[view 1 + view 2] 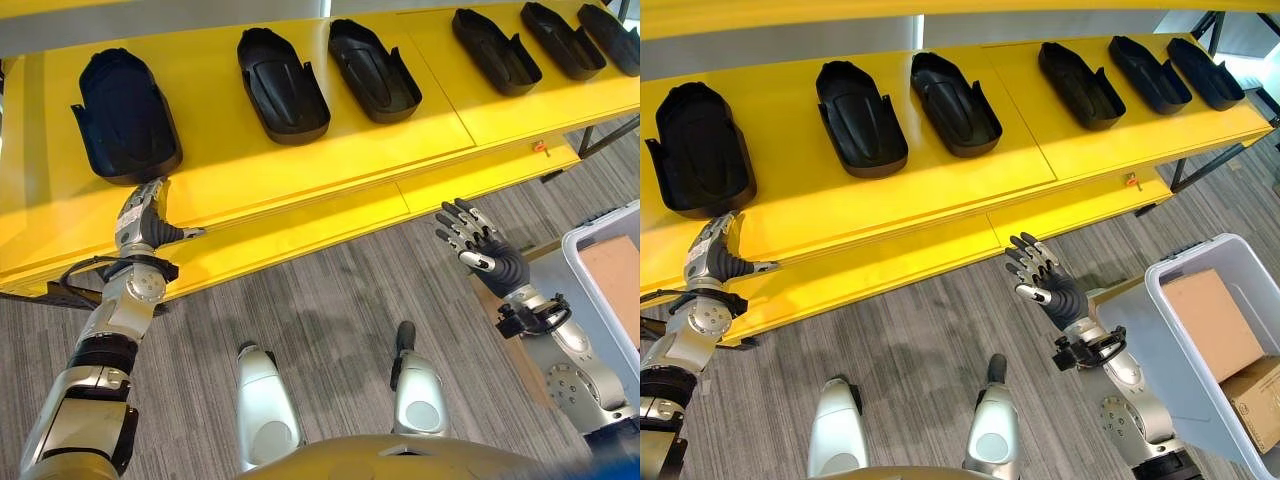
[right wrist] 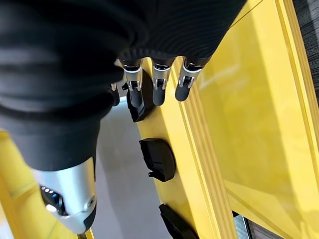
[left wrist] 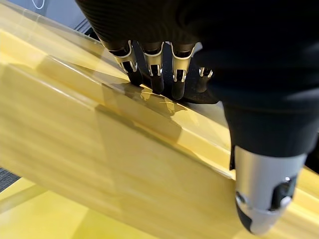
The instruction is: Move parts from the plastic box to the shelf.
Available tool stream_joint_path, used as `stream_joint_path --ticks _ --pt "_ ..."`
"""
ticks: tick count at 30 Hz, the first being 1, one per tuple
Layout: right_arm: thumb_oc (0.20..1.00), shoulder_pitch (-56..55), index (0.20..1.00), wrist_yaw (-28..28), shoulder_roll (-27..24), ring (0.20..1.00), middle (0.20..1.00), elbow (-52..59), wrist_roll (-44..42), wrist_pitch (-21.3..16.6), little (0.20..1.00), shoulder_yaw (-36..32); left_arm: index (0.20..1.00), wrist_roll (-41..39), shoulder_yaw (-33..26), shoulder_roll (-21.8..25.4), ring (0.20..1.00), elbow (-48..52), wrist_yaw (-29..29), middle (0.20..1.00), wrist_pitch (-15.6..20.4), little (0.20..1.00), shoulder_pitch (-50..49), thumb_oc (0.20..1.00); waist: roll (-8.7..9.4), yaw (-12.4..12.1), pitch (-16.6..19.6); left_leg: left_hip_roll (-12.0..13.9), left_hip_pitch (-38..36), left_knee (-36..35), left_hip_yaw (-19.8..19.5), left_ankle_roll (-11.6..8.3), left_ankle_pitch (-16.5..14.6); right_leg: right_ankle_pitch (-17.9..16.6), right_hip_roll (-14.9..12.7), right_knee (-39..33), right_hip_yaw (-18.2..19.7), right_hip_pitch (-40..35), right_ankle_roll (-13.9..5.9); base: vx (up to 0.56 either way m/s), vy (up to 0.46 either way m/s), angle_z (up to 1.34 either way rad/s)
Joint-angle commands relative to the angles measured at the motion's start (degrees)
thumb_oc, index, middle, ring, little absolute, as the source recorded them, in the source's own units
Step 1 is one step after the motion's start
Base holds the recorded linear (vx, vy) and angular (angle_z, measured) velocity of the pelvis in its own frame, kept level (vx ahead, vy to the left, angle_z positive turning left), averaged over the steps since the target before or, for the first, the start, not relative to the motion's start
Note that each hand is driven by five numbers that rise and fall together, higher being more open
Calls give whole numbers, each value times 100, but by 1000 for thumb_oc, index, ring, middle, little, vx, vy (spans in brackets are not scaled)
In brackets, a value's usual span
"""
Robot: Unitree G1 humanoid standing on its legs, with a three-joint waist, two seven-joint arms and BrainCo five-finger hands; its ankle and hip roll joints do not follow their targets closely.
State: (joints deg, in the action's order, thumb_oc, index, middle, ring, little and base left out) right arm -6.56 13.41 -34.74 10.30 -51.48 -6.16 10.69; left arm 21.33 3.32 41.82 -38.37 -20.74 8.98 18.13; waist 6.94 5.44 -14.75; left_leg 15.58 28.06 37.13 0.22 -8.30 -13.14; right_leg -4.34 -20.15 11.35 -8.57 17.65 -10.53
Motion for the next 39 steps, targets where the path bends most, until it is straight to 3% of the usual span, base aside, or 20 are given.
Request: stream_joint_path --ticks 1,15,23,30,33,39 --pt "1000 71 1000 147 -169 1000 1000 372 -196 -236 1000 -305 1000 -125 -242 333 1000 -468 51 1000 -336 1000 -97 1000 20 -105 54 -270 -219 -597 323 387 560 871 -30 1493 187 266 211 0 0 0" --pt "1000 14 1000 199 -158 1000 1000 413 -206 -186 1000 -336 1000 -119 -394 417 1000 -359 158 1000 -320 1000 -282 1000 -21 -123 37 -274 -234 -583 322 382 544 894 -27 1526 206 269 217 0 0 0" --pt "1000 62 1000 168 -110 1000 1000 449 -204 -240 1000 -382 1000 -226 -425 24 1000 130 256 1000 -196 1000 -654 1000 -38 -159 12 -268 -299 -629 313 380 559 896 -28 1518 175 213 214 0 0 0" --pt "1000 260 1000 60 43 1000 1000 488 -111 -436 1000 -432 1000 -563 -279 -491 1000 896 337 1000 235 1000 -1071 1000 -52 -200 0 -267 -392 -709 290 371 578 906 -7 1482 151 107 216 0 -2 0" --pt "1000 312 1000 56 51 1000 1000 542 -113 -508 1000 -415 1000 -182 37 -448 1000 1326 418 1000 329 1000 -1180 1000 -48 -215 -16 -268 -427 -733 285 364 573 919 -4 1473 143 72 208 0 0 0" --pt "1000 425 1000 -7 60 1000 1000 709 -20 -597 1000 -382 1000 -588 182 -622 1000 2073 862 1000 629 1000 -1677 1000 -85 -275 -58 -238 -497 -818 267 364 615 919 16 1436 98 5 198 -3 -26 2"
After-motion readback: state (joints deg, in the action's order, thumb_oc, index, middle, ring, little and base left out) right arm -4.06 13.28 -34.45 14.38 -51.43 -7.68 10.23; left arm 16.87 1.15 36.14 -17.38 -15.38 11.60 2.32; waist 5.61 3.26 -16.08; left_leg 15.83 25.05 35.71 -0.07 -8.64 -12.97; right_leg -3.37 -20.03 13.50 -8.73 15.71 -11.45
